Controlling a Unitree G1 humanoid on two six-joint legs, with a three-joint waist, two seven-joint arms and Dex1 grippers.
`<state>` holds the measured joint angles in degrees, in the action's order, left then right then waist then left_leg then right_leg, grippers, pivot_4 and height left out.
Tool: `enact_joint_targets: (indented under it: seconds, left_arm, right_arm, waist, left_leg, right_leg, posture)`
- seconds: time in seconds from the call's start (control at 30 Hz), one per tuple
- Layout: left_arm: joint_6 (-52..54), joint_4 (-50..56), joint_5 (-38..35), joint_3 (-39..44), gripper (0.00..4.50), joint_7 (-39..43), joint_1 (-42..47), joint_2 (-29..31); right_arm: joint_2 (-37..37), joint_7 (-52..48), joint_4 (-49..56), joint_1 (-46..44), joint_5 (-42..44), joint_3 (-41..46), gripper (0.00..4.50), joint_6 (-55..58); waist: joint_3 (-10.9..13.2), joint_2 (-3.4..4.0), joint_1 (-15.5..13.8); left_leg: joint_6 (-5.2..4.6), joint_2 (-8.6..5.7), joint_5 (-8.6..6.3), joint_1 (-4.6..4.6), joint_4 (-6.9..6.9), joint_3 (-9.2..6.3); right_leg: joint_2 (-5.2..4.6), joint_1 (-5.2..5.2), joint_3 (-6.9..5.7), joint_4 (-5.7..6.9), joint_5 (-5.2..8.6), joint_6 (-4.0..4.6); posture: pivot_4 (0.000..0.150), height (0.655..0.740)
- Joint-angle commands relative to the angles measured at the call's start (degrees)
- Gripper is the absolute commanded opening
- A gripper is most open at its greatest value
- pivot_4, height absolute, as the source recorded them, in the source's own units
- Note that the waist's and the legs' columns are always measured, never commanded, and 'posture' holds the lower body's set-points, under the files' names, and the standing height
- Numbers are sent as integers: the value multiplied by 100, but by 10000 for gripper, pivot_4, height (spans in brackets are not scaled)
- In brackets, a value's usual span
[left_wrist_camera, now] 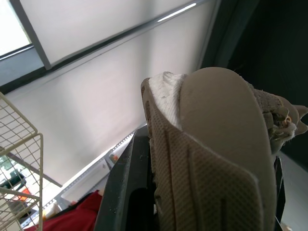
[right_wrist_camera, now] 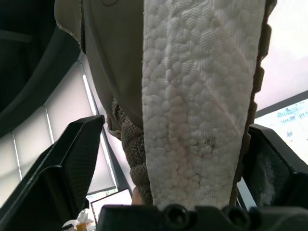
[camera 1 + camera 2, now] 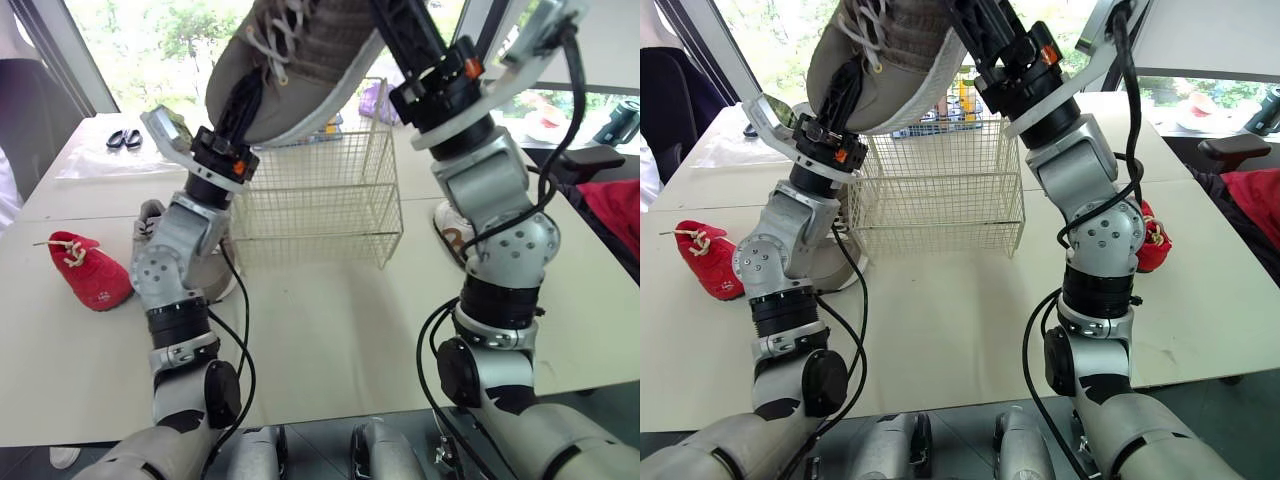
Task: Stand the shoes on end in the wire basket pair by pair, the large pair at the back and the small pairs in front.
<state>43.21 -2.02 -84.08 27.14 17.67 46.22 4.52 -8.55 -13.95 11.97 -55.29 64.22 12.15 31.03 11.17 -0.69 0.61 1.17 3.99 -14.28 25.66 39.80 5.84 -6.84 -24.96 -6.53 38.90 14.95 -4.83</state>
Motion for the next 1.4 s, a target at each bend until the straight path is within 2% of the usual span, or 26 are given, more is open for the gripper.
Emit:
enact_joint_targets:
  seconds: [0.03,0.1,0.13,0.27,0.33,0.37,0.4,0.5,0.57,0.67,0.8,0.87,1.0,1.13,1.27,1.4]
  left_arm:
    - [-56,220,-13,-180,6502,59,41,50]
    - [-81,291,11,-248,6502,62,1,8]
    - [-96,320,20,-278,6502,49,-20,-21]
    - [-202,396,151,-390,6502,-3,-104,-41]
    - [-279,408,307,-427,16698,-75,-127,-4]
    - [-281,491,403,-470,19645,-52,-159,64]
    - [-273,582,470,-507,24858,-20,-196,135]
    - [-206,1037,676,-655,39471,-84,-376,422]
    - [-180,1313,777,-748,39471,-171,-510,577]
    - [30,2396,1175,-1218,39471,-274,-1025,1048]
    - [-159,3394,756,-1129,39471,-1195,-1496,1097]
    - [-163,3727,617,-1056,39471,-1491,-1674,1291]
    - [-84,4220,429,-753,39471,-1802,-2169,2122]
    - [-20,4444,338,-287,39471,-1782,-2756,3070]
    - [4,4560,427,9,39471,-1577,-3096,3950]
    - [-139,4513,301,-35,39471,-1516,-3145,4218]
  right_arm:
    - [-33,-113,195,-122,7,-48,27104,-5]
    - [-32,-105,214,-105,67,-39,18527,43]
    - [-48,-128,229,-103,114,-32,16923,78]
    - [-93,-149,259,-129,244,18,16300,179]
    - [-149,-175,235,-168,385,76,16299,268]
    - [-188,-183,191,-220,459,139,16299,296]
    - [-222,-191,148,-272,524,195,16299,321]
    - [-609,-564,9,-542,387,339,16299,284]
    - [-906,-886,-176,-748,162,329,16299,228]
    - [-1628,-1788,-1261,-1535,-612,346,16299,-268]
    - [-2299,-3610,-3511,-2704,-1965,-129,16299,-1484]
    - [-2372,-4307,-4655,-3182,-2493,-300,16299,-2120]
    - [-2318,-5381,-6253,-3771,-3375,-585,16299,-3275]
    - [-2189,-5997,-7203,-4132,-3896,-649,16299,-3801]
    - [-2116,-6163,-7824,-4258,-4363,-652,16299,-4228]
    - [-2061,-6279,-8116,-4260,-4652,-606,16299,-4402]
  waist:
    - [0,0,-9]
    - [0,0,-1]
    - [0,0,2]
    - [0,0,-1]
    - [0,0,-4]
    - [0,0,-5]
    - [0,0,-3]
    - [2,2,7]
    - [3,4,11]
    - [5,5,21]
    - [4,5,11]
    - [4,4,22]
    - [5,7,57]
    - [13,13,54]
    - [16,16,-9]
    - [16,15,-9]
  left_leg:
    - [0,0,0,0,0,0]
    - [-2,0,-1,2,0,0]
    - [-2,0,-1,1,0,0]
    - [-2,0,-1,2,-3,0]
    - [-4,0,-2,2,-3,0]
    - [-4,0,-2,2,-3,0]
    - [-7,0,-4,2,-3,-1]
    - [-10,0,-6,2,-7,0]
    - [-10,0,-6,8,-8,0]
    - [-12,0,-7,13,-13,3]
    - [-18,0,-11,12,-21,7]
    - [-21,1,-12,8,-27,8]
    - [-8,1,-4,-19,-71,15]
    - [19,4,11,-4,-72,20]
    - [22,4,12,21,-67,19]
    - [21,1,10,34,-63,16]
  right_leg:
    - [0,1,0,-1,0,0]
    - [0,1,0,-3,0,0]
    - [0,0,-1,-3,0,0]
    - [0,0,-1,-5,0,0]
    - [0,0,-1,-7,0,0]
    - [0,0,-1,-8,0,0]
    - [0,1,-2,-8,0,0]
    - [0,0,-2,-10,0,0]
    - [0,-7,-1,-9,0,0]
    - [0,-14,0,-15,0,0]
    - [0,-13,2,-26,-1,0]
    - [0,-13,3,-29,-1,1]
    - [2,-10,6,-39,-2,5]
    - [3,-23,6,-43,-2,5]
    - [2,-37,3,-53,-2,5]
    - [0,-36,-2,-67,-3,4]
  posture:
    - [1500,6938]
    - [1500,6938]
    - [1500,6938]
    - [1500,6938]
    - [1500,6938]
    - [1500,6938]
    - [1500,6938]
    - [1500,6938]
    - [1500,6938]
    - [1500,6938]
    - [1500,6938]
    - [1500,6938]
    - [1500,6938]
    - [1500,6938]
    - [1500,6938]
    - [1500,6938]
